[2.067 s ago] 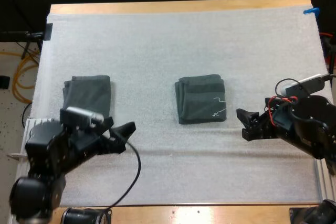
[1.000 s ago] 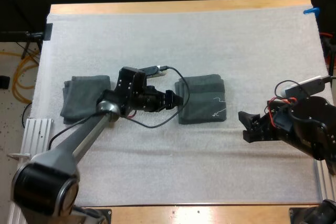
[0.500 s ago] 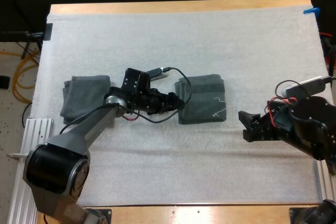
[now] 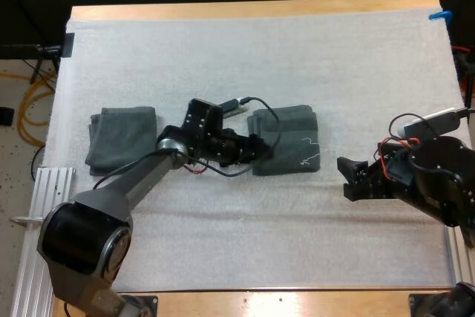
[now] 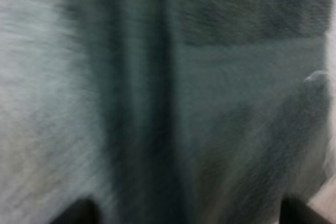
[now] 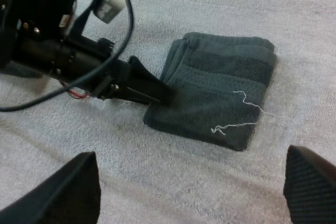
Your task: Pick towel from pile fold and stack
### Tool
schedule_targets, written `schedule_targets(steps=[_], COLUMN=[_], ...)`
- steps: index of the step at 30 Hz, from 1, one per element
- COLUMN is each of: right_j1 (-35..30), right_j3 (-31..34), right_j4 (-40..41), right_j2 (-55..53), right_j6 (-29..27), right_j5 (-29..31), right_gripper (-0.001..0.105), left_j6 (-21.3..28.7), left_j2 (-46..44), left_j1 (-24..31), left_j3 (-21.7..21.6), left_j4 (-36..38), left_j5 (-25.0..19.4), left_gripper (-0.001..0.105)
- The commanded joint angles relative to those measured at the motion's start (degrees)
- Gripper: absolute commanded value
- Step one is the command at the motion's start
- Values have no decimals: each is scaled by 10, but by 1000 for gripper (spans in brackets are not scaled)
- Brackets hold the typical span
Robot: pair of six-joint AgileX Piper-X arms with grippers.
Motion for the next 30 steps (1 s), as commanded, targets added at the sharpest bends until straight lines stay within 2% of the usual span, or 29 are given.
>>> schedule_targets(steps=[1,5,10,16,17,20,22,23,24,30], right_j1=[1,1,1,1,1,1,1,1,1,1], right_j3=[0,0,0,0,0,0,0,0,0,0], right_j4=[1,1,1,1,1,1,1,1,1,1], right_j2=[-1,-1,-1,-1,-1,-1,-1,-1,-1,-1], right_j6=[0,0,0,0,0,0,0,0,0,0], right_j5=[3,3,3,3,3,3,3,3,3,3], right_gripper=[70,70,70,70,70,70,70,70,70,70], left_j6=[-14,-43,-72,-80,-80,-80,-79,-78,-76,-53], left_j2=[1,7,30,41,41,41,41,41,41,41], left_j1=[-11,-25,-28,-29,-29,-29,-29,-29,-29,-19], left_j3=[-4,-8,-34,-53,-54,-55,-55,-55,-55,-56], left_j4=[-17,-34,-32,-15,-15,-13,-13,-13,-13,-3], left_j5=[7,1,38,39,38,33,31,29,26,24], left_gripper=[67,67,66,62,59,42,21,15,2,0])
